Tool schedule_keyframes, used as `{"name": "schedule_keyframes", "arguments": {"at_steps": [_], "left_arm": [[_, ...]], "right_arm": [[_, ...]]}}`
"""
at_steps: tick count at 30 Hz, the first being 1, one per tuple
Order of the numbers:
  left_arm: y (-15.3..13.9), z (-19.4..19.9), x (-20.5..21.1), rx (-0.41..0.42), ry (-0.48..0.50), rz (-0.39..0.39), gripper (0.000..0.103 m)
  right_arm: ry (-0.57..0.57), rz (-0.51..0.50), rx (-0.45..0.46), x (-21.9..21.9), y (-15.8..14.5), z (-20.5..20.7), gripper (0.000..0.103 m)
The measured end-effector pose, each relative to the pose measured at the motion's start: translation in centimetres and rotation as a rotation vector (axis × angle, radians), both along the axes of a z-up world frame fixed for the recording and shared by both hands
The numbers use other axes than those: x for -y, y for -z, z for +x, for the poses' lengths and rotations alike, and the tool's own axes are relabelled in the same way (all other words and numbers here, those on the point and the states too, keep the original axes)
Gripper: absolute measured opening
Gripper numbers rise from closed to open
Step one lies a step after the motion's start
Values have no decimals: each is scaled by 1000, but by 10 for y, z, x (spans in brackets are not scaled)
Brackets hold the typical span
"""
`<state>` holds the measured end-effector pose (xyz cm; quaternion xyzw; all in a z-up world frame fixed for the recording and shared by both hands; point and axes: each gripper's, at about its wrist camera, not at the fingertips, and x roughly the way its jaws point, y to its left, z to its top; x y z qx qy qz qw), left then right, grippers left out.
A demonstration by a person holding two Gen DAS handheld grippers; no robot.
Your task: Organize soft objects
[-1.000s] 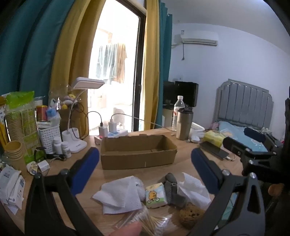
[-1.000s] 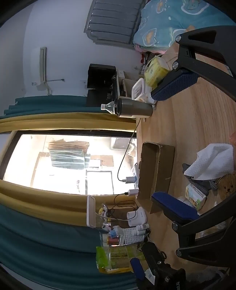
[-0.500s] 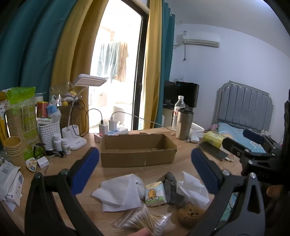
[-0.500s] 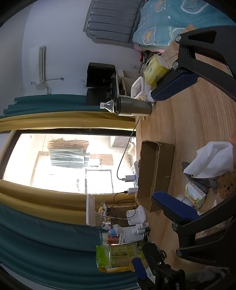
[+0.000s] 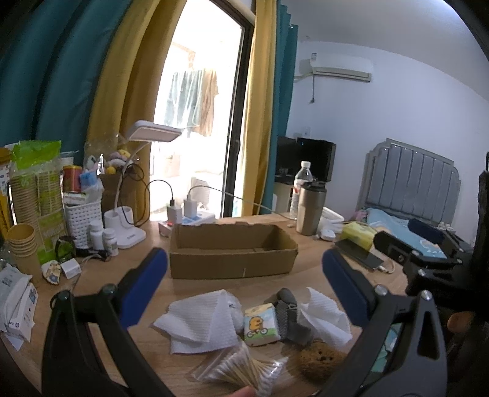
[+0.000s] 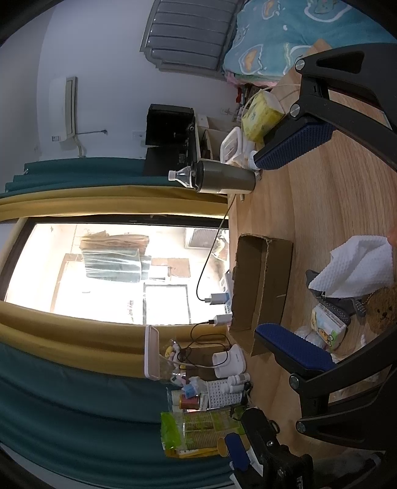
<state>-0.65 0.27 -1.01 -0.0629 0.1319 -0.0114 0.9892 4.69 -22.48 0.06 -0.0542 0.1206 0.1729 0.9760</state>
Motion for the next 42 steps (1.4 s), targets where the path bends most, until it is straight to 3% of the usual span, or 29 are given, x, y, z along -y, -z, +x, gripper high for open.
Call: {"name": "schedule_keyframes", "arguments": {"at_steps": [42], "left_arm": [[3,-1,-5,-23,-22,2,102]], "right_arm": [[-19,-6,-12,-4,1,-2,102]]}}
